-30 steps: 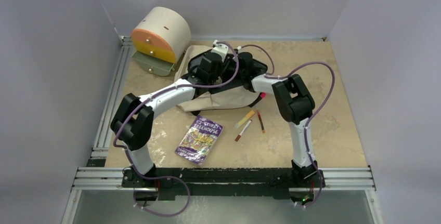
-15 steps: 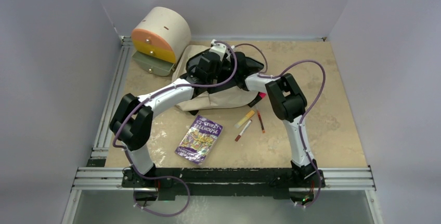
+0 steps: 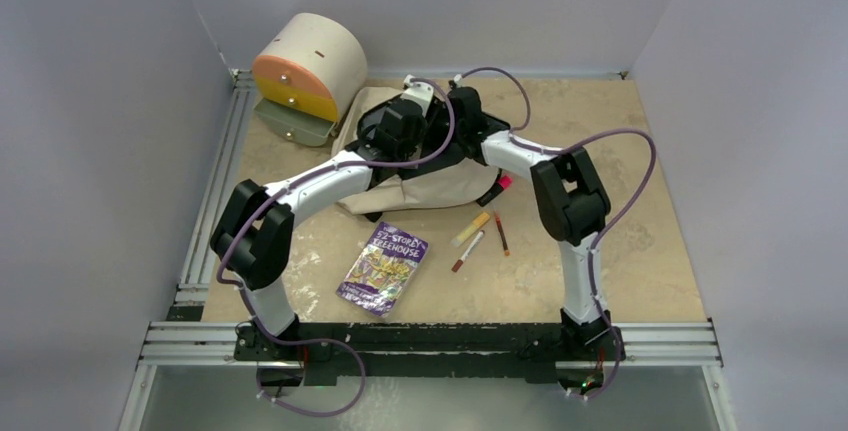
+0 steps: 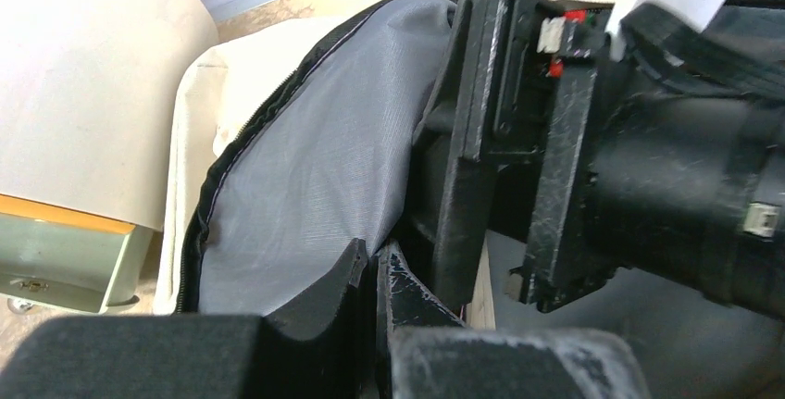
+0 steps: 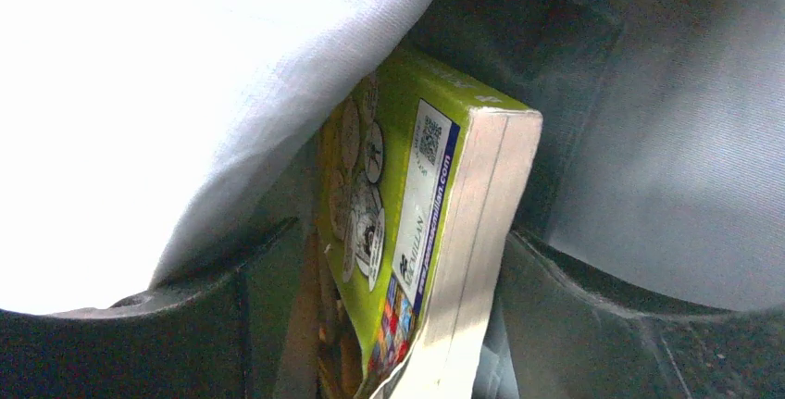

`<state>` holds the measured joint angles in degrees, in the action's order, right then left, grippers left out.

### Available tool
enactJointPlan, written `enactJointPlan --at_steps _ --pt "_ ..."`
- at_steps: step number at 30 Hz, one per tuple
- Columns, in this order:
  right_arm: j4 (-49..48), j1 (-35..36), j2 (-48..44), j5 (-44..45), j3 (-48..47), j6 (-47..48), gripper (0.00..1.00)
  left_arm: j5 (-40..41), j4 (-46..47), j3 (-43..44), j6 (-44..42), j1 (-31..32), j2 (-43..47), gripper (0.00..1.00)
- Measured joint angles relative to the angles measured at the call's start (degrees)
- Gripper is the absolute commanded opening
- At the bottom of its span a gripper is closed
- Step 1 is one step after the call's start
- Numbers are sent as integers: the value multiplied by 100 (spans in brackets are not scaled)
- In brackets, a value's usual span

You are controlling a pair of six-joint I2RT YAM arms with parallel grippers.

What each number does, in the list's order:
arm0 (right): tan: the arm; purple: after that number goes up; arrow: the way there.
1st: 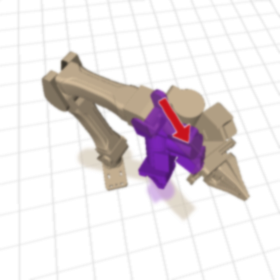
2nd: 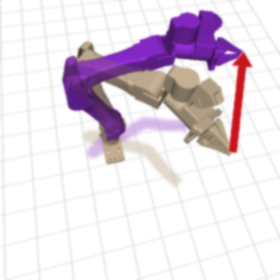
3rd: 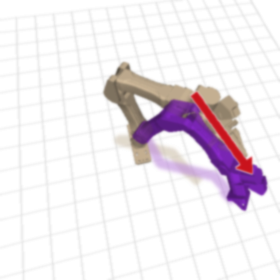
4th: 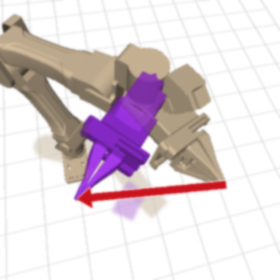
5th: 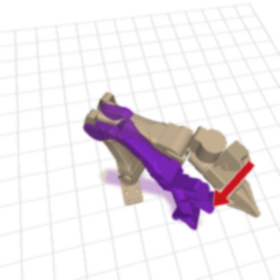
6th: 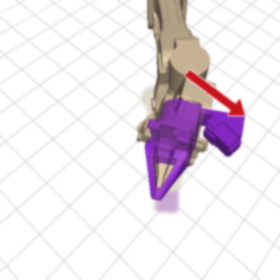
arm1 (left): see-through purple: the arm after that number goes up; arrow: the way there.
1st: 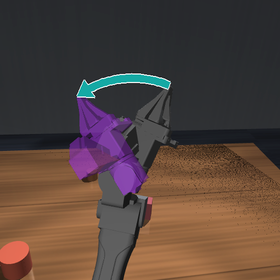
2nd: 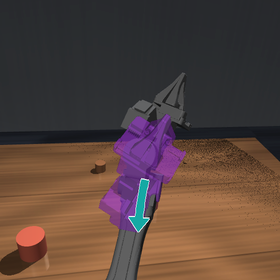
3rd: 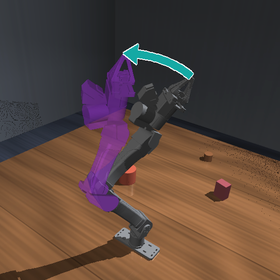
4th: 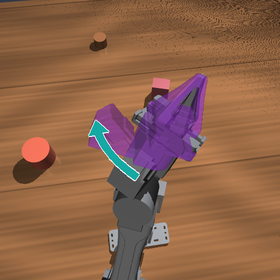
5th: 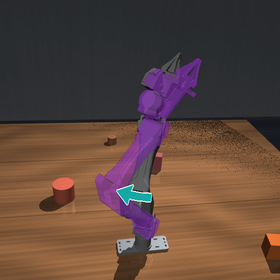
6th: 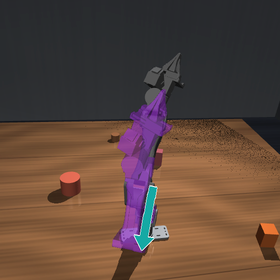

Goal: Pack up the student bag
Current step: Place the book in the student bag, then adjust the book at the center of the board.

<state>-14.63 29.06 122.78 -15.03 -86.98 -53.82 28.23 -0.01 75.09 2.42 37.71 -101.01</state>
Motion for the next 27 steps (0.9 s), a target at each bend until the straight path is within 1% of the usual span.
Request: enactJointPlan --at_steps 8,13,17,18,20,21,23,26,27 --pt "745 -96 -638 844 46 636 75 -59 -24 0 7 -9 0 0" --pt "890 -212 -1482 1322 601 922 75 -170 -59 0 4 -9 -4 1" --pt "922 -262 -2354 1663 1143 1110 75 -374 -133 35 15 -15 -76 17" --pt "933 -267 -2610 1753 1307 1150 75 -420 -149 50 17 -15 -103 23" --pt "957 -267 -3152 1886 1639 1213 75 -553 -238 101 68 -15 -149 47" --pt "970 -267 -3366 1912 1775 1237 75 -603 -293 125 101 -15 -160 51" --pt "981 -267 -3866 2000 2140 1296 75 -767 -450 212 168 -15 -170 57" --pt "1228 -267 -4570 2013 2662 1377 76 -966 -621 361 278 -15 -170 60" --pt "1296 -267 -4673 2015 2728 1392 76 -1014 -682 411 308 -15 -162 60"
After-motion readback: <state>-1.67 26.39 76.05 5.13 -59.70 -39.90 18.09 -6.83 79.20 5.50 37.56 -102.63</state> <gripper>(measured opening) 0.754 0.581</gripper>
